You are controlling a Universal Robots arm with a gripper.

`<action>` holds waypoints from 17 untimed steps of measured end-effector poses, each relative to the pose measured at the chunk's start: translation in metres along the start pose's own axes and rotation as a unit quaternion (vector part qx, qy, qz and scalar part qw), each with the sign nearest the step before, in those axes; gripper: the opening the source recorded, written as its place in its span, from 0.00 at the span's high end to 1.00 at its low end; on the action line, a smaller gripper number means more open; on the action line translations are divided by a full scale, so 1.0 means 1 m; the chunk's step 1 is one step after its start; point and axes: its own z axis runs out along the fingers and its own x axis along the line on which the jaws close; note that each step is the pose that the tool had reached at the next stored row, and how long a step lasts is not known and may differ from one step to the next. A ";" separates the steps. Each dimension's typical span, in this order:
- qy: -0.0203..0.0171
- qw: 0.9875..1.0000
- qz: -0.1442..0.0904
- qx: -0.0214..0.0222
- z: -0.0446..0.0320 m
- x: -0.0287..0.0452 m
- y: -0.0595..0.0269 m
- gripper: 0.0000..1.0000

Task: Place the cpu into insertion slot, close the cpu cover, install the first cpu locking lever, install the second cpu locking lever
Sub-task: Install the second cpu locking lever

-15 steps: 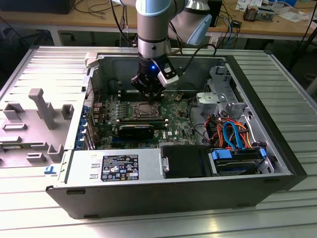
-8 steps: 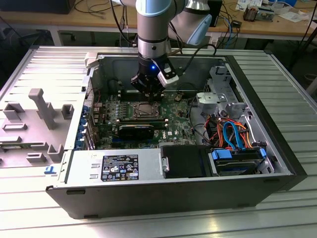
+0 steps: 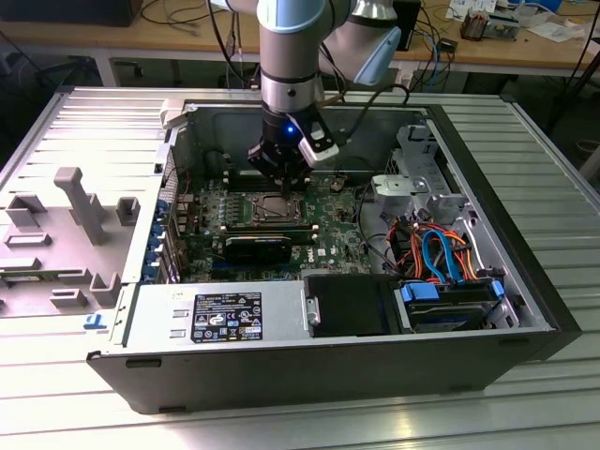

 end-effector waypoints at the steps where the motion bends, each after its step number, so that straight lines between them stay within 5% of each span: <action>1: 0.000 1.000 0.000 0.000 0.0000 0.0001 -0.0012 0.89; 17: 0.000 1.000 0.000 0.000 -0.0035 0.0003 -0.0094 0.89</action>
